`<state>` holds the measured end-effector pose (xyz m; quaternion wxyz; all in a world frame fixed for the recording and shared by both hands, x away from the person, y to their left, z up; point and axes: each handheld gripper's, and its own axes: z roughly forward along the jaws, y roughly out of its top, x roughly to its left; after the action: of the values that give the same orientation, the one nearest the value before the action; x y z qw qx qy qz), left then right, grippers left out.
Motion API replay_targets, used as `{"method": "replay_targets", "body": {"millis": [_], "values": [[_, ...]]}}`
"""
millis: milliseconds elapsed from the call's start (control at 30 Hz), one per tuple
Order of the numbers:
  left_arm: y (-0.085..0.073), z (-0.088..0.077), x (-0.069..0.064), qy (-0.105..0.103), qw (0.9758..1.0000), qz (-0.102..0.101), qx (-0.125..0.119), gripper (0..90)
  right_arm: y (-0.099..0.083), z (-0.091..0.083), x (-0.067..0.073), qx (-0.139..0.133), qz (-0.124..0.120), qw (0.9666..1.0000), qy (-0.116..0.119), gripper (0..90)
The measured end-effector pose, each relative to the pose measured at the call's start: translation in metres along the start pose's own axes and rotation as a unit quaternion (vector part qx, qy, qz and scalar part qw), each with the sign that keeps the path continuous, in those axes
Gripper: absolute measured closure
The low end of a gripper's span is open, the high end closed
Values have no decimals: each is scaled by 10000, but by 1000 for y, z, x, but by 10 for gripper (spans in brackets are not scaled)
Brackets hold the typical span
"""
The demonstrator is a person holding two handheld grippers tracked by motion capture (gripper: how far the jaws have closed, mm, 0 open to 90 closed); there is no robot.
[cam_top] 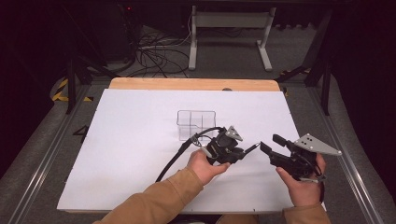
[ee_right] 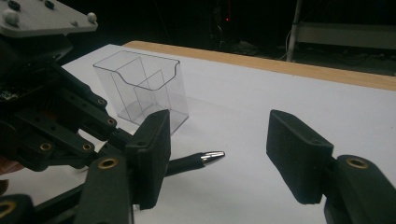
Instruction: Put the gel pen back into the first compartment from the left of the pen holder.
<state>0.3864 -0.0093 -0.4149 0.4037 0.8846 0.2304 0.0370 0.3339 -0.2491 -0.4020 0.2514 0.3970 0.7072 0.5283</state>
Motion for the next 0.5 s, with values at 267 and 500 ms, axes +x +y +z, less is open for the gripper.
{"method": "replay_targets", "body": {"millis": [267, 500], "values": [[-1, -13, 7, 35, 9998, -50, -179, 795, 1, -1, 1, -18, 1, 10000, 10, 409], [0, -32, 14, 139, 9990, -68, -415, 794, 1, 0, 2, -26, -13, 10000, 35, 409]]}}
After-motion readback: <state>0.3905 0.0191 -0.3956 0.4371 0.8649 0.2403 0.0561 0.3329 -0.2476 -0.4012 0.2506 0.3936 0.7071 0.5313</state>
